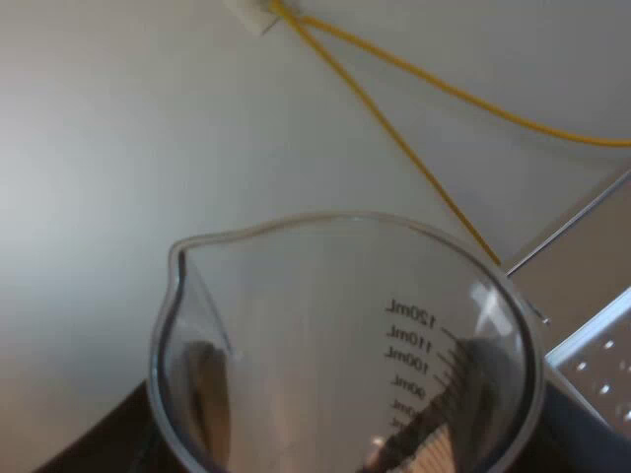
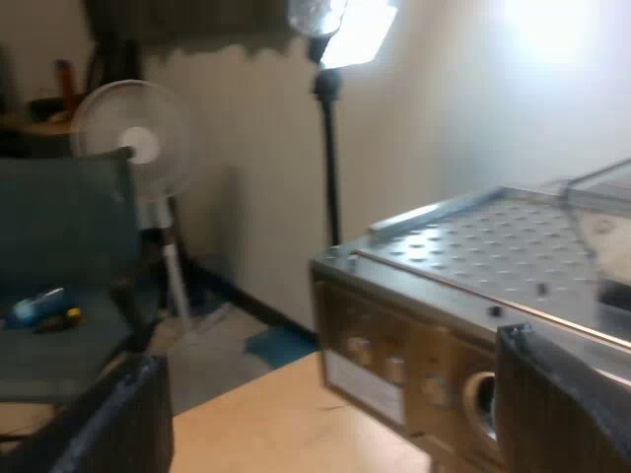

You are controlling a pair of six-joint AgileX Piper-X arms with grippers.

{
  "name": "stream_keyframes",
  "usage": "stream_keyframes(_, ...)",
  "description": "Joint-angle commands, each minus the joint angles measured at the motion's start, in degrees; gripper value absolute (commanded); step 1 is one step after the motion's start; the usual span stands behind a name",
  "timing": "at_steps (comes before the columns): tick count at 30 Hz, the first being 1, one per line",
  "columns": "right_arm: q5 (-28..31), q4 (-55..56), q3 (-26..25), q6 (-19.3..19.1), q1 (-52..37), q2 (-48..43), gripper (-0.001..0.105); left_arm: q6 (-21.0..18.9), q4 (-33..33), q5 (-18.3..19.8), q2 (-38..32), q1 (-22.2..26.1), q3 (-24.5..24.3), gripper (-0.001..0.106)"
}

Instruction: Pour the beans into the coffee machine

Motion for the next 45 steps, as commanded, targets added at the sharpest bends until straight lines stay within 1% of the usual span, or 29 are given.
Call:
stream_keyframes(1, -2.97, 0.03, -0.46, -1.24, 0.13, -0.2, 0.069, -4.99, 0.7, 3.15, -1.6, 2.92, -0.36, 0.039)
stream_keyframes(2, -3.18, 0.66, -0.46, -1.88, 0.13, -0.2, 0.069, -6.1, 0.99, 4.42, -1.92, 3.96, -0.36, 0.039)
stream_keyframes(4, -3.35, 2.67, -0.46, -2.63, 0.13, -0.2, 0.069, -7.34, 1.39, 5.32, -2.34, 5.06, 0.11, 0.039)
stream_keyframes(6, -4.4, 4.55, -0.46, -2.62, 0.13, -0.2, 0.069, -8.12, 1.38, 5.87, -3.89, 7.09, 2.65, 0.039)
stream_keyframes(10, -7.03, 6.57, -0.46, -2.62, 0.13, -0.2, 0.069, -8.86, 1.34, 7.05, -6.32, 8.99, 8.3, 0.039)
stream_keyframes(12, -8.98, 7.77, -0.46, -2.62, 0.13, -0.2, 0.069, -9.83, 1.34, 7.98, -8.25, 9.87, 12.97, 0.039)
stream_keyframes(13, -9.75, 8.29, -0.46, -2.62, 0.13, -0.2, 0.069, -9.83, 1.34, 8.25, -8.59, 10.0, 13.79, 0.039)
stream_keyframes(14, -10.53, 9.04, -0.46, -2.62, 0.13, -0.2, 0.069, -9.82, 0.94, 8.2, -9.63, 10.08, 16.24, 0.039)
stream_keyframes(15, -10.96, 9.47, -0.46, -2.62, 0.13, -0.2, 0.069, -9.82, 0.79, 8.22, -10.18, 10.07, 17.55, 0.039)
stream_keyframes(18, -11.9, 12.07, -0.46, -2.62, 0.13, -0.2, 0.069, -9.82, -1.7, 8.22, -13.5, 10.07, 25.19, 0.039)
stream_keyframes(19, -11.9, 12.32, -0.46, -2.62, 0.13, -0.2, 0.069, -9.82, -2.24, 8.22, -13.91, 10.07, 26.11, 0.039)
stream_keyframes(20, -11.9, 12.69, -0.46, -2.62, 0.13, -0.2, 0.069, -9.82, -3.6, 8.22, -15.36, 10.07, 29.39, 0.039)
stream_keyframes(21, -11.9, 12.92, -0.34, -2.62, 0.13, -0.2, 0.069, -9.82, -3.83, 8.22, -15.75, 10.07, 30.33, 0.039)
stream_keyframes(24, -12.25, 12.89, 0.36, -2.62, 0.13, -0.2, 0.069, -10.16, -7.99, 8.45, -19.3, 10.07, 38.61, 0.039)
stream_keyframes(25, -12.23, 12.89, 0.53, -2.62, 0.13, -0.2, 0.069, -10.49, -8.5, 8.65, -19.9, 10.07, 39.98, 0.039)
stream_keyframes(27, -12.65, 12.89, 1.15, -2.62, 0.13, -0.2, 0.069, -12.02, -10.91, 10.48, -21.34, 10.81, 43.53, 0.039)
stream_keyframes(29, -13.54, 12.4, 2.37, -2.62, 0.13, -0.2, 0.069, -15.25, -13.46, 14.93, -23.12, 13.03, 47.87, 0.039)
stream_keyframes(30, -13.55, 12.38, 2.72, -2.62, 0.13, -0.2, 0.069, -16.47, -14.51, 16.44, -24.03, 14.36, 50.01, 0.039)
stream_keyframes(31, -13.54, 12.4, 2.94, -2.62, 0.13, -0.2, 0.069, -16.88, -14.83, 16.77, -24.43, 14.8, 51.0, 0.039)
stream_keyframes(34, -13.54, 12.11, 3.69, -2.62, 0.13, -0.2, 0.069, -17.16, -16.92, 18.68, -26.36, 18.19, 55.58, 0.039)
stream_keyframes(38, -13.15, 11.97, 4.61, -2.62, 0.13, 0.49, 0.069, -17.72, -19.7, 22.77, -27.83, 21.84, 60.54, 0.039)
stream_keyframes(40, -13.16, 11.97, 4.83, -2.62, 0.13, 1.33, 0.069, -18.97, -21.31, 23.85, -28.08, 22.5, 62.68, 0.039)
stream_keyframes(41, -13.16, 11.97, 4.91, -2.62, 0.13, 2.26, 0.069, -19.87, -23.06, 24.47, -28.14, 22.61, 64.18, 0.039)
stream_keyframes(44, -12.84, 11.43, 4.89, -2.62, 0.13, 4.47, 0.069, -20.16, -27.72, 26.14, -28.11, 22.59, 67.63, 0.039)
stream_keyframes(45, -12.68, 10.64, 4.89, -2.62, 0.13, 5.56, 0.069, -20.93, -29.95, 26.42, -28.11, 22.59, 69.09, 0.039)
